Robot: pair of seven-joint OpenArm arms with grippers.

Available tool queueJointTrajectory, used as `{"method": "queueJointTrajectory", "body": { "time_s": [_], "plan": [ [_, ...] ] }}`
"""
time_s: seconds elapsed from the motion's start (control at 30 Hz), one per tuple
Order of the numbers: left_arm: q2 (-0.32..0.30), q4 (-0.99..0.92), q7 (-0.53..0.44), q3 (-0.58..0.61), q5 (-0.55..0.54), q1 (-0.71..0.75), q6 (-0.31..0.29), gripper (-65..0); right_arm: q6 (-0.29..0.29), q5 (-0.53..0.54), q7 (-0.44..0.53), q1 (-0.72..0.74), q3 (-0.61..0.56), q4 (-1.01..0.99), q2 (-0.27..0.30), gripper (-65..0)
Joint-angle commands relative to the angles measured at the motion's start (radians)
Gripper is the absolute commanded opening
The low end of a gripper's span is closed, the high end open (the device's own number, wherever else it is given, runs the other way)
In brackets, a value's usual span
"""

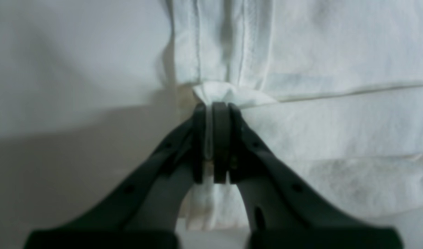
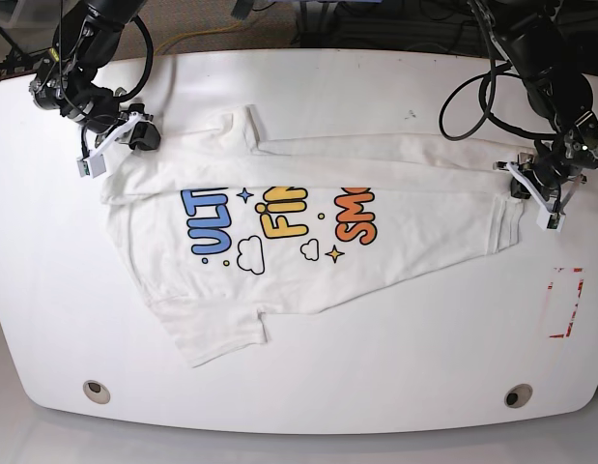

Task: Fold the T-shirt properly
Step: 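Fold the lifted edge over the printed front with both grippers, then pull the folded edge taut with both grippers and release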

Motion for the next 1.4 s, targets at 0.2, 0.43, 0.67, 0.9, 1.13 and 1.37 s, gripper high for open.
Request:
{"method": "queueJointTrajectory", "body": {
  "time_s": [0.2,0.43,0.67,0.9,1.13,1.37],
  "plan": [
    [-0.017,0.021,-0.016,-0.002,-0.010,0.003,-0.001,-63.2,0.010,0.023,-0.059,-0.029,0.005,0.182,0.018,-65.0],
    [-0.020,0.021,-0.016,-0.002,-0.010,0.003,-0.001,-63.2,0.001,0.167,-0.128,-0.044,0.010,0.277,0.022,-65.0],
    [-0.020,0.021,-0.016,-0.002,-0.010,0.003,-0.001,-63.2,0.007,0.172,-0.128,0.037,0.010,0.259,0.022,-65.0],
    [-0.020,0.021,-0.016,-0.002,-0.009,0.004,-0.001,-63.2,0.001,0.172,-0.128,0.189,0.004,0.093,0.067,-65.0],
    [-0.022,0.023,-0.016,0.000,-0.009,0.021,-0.001,-63.2,0.000,0.170,-0.102,0.295,-0.009,-0.069,0.117,-65.0],
    [-0.022,0.023,-0.016,0.000,-0.009,0.026,-0.001,-63.2,0.000,0.170,0.035,0.329,-0.144,-0.217,0.211,-42.5]
  ]
}}
